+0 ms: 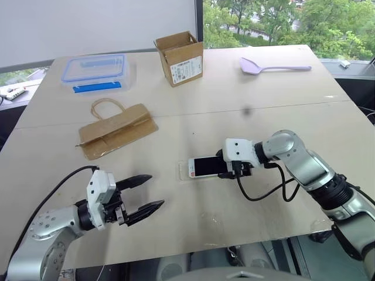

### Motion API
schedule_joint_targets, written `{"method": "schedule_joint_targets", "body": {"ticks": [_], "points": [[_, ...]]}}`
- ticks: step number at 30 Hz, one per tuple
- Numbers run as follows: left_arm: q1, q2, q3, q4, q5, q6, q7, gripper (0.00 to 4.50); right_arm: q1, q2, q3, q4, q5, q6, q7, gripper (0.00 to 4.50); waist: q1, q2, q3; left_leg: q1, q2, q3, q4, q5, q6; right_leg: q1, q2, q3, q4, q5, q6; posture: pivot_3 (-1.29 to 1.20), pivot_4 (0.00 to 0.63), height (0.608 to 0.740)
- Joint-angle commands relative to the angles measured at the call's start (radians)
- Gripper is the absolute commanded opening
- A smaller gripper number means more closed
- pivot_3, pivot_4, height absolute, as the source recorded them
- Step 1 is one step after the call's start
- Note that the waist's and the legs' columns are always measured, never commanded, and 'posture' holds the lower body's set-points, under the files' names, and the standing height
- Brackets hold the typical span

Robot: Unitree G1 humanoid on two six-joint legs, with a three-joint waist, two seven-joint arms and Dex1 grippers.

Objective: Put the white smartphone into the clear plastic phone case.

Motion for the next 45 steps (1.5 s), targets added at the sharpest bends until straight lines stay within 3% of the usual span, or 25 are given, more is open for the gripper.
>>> {"method": "schedule_joint_targets", "body": {"ticks": [1,35,37,39,45], "points": [[-0.001,0.006,0.008,-0.01,0.0,-0.015,-0.009,4.5,-0.004,-0.005,0.002,-0.054,-0.003,0.004,0.017,2.76,0.0,0.0,0.0,0.0,0.0,0.0,0.0,0.0,0.0,0.0,0.0,0.0,0.0,0.0,0.0,0.0,0.15,0.74],[-0.005,0.003,-0.002,-0.011,0.012,-0.019,-0.006,4.5,-0.031,0.014,0.06,-0.082,-0.075,0.087,0.039,2.76,-0.001,-0.001,0.0,0.0,0.0,0.0,0.0,0.0,0.0,0.0,0.0,0.0,0.0,0.0,0.0,0.0,0.15,0.74],[-0.005,0.001,-0.004,-0.009,0.015,-0.021,-0.006,4.5,-0.039,0.025,0.036,-0.089,-0.051,0.107,0.042,3.79,-0.001,-0.001,0.0,0.001,0.0,0.0,0.0,0.0,0.0,0.0,0.0,0.0,0.001,0.0,0.0,0.0,0.15,0.74],[-0.006,-0.001,-0.007,-0.006,0.019,-0.024,-0.005,4.5,-0.04,0.027,0.016,-0.102,-0.036,0.116,0.041,4.46,-0.001,0.0,0.0,0.001,0.0,0.0,0.0,0.0,0.0,0.0,0.0,0.0,0.001,0.0,0.0,0.0,0.15,0.74],[-0.042,0.003,-0.027,0.003,0.029,-0.002,0.018,4.5,-0.013,0.021,-0.109,-0.216,0.095,0.228,0.023,4.46,0.003,0.0,0.0,0.0,0.0,0.0,0.0,0.0,0.0,0.0,0.0,0.0,0.001,0.0,-0.001,0.0,0.15,0.74]]}}
